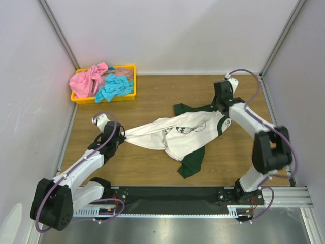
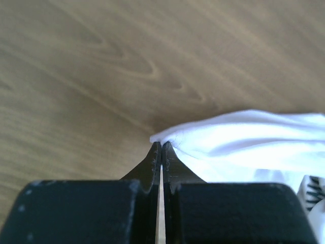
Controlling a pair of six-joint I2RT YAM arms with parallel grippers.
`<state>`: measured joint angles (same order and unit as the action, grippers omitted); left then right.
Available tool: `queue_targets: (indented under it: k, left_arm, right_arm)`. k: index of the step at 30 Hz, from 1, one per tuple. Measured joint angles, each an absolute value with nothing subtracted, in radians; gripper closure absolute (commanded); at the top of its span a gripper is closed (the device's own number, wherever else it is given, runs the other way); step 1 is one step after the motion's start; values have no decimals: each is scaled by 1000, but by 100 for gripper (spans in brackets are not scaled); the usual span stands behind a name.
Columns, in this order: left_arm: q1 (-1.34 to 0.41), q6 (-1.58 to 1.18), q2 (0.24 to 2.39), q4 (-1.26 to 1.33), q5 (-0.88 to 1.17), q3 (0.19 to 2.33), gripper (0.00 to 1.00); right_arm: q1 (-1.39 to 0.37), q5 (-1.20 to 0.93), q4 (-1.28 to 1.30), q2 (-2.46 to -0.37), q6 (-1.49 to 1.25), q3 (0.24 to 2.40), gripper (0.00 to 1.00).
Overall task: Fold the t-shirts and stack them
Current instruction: Flatten the tshirt out
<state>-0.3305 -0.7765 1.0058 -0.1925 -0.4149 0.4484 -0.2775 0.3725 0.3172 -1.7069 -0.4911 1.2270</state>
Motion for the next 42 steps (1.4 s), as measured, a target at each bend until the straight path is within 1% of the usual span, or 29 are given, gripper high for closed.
queue_targets:
  k: [5,8,11,12,13,14,15,17,19,20,22,24,27,31,37,42]
  left_arm:
    - [-302,-735,1068,-151,-417,520,100]
    - [-280,-713,1095,-142,-417,553,100]
    - [-268,-695,1106,-136,-416,573,100]
    - [-265,-691,1111,-136,-414,578,100]
    - [-263,-688,1115,-136,-411,580,100]
    - [-262,-686,1122,-135,-407,583,100]
    - [-262,-681,1129,-132,-402,585,100]
    - [-260,-679,1146,-127,-384,585,100]
    - [-259,-678,1159,-120,-363,585,100]
    - [-259,-677,1163,-115,-356,585,100]
    - [-259,-671,1170,-109,-342,585,100]
    - [-259,-667,1176,-104,-332,585,100]
    - [-258,-651,1177,-94,-328,585,100]
    - [-258,-634,1177,-89,-327,585,100]
    - [-258,-619,1177,-88,-326,585,100]
    - [-258,-618,1176,-88,-326,585,100]
  right_arm:
    - [-278,322,262,-1386,-479,1056,100]
    - [-278,276,236,-1229,-507,873,100]
    - [-276,189,237,-1121,-573,664,100]
    - [-279,157,249,-1097,-601,603,95]
    - [-284,131,264,-1080,-625,561,84]
    - [-294,101,288,-1068,-656,522,57]
    - [-305,80,321,-1063,-683,499,44]
    - [-323,52,395,-1063,-709,493,27]
    - [-323,44,445,-1063,-710,510,20]
    - [-316,43,473,-1065,-709,530,8]
    - [-304,44,505,-1071,-702,593,5]
    - [-295,45,506,-1086,-690,663,4]
    - [-292,47,457,-1143,-649,776,4]
    - [-292,44,361,-1251,-588,850,5]
    - [-272,36,296,-1444,-541,884,11]
    - [-240,7,301,-1473,-541,871,21]
